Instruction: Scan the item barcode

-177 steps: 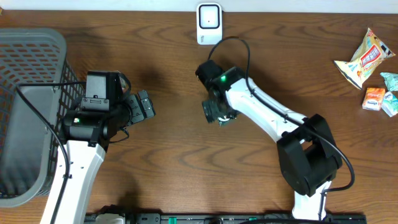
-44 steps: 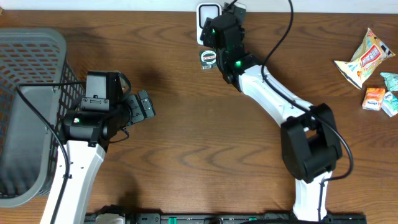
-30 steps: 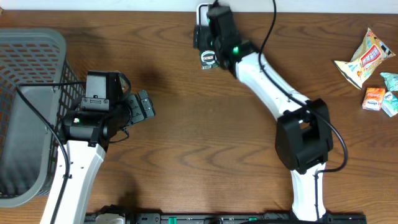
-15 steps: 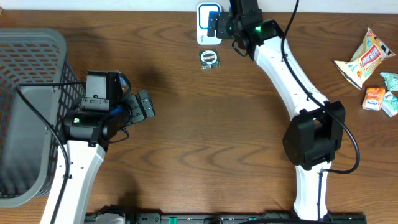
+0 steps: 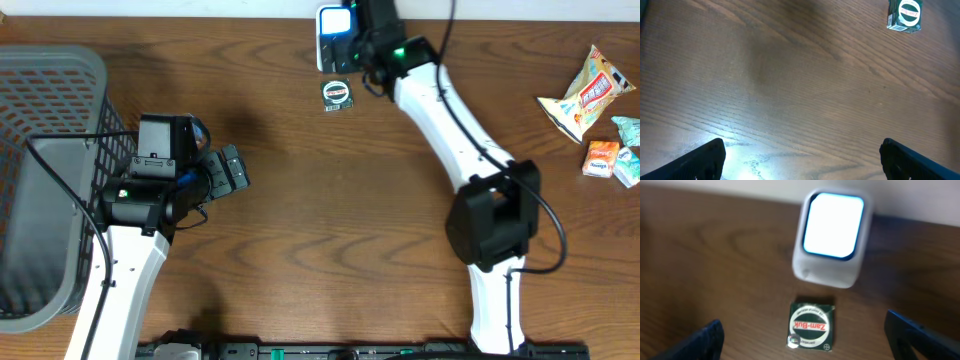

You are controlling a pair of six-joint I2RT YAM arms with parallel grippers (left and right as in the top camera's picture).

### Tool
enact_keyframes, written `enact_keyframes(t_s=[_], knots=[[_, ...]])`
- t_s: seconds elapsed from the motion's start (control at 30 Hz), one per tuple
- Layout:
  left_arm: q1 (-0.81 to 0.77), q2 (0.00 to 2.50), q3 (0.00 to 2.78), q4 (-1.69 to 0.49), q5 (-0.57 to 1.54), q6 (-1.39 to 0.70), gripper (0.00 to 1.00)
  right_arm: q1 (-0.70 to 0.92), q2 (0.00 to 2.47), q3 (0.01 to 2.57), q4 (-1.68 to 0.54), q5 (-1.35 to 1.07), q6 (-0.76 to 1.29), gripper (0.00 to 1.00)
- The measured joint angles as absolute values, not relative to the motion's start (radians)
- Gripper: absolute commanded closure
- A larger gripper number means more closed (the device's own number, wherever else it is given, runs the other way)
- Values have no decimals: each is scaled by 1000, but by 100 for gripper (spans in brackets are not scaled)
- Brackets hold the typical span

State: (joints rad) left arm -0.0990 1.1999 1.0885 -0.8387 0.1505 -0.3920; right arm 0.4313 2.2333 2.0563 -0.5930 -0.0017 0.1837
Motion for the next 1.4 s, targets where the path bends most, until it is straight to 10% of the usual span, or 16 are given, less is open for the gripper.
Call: enact_keyframes(t_s=[0.8,1.4], knots=[[-99,1200,1089,-839,150,-392,2,466,2458,2054,-598,66,187,9],[-99,1200,1089,-839,150,-392,2,472,2502,2054,-586,111,217,55]])
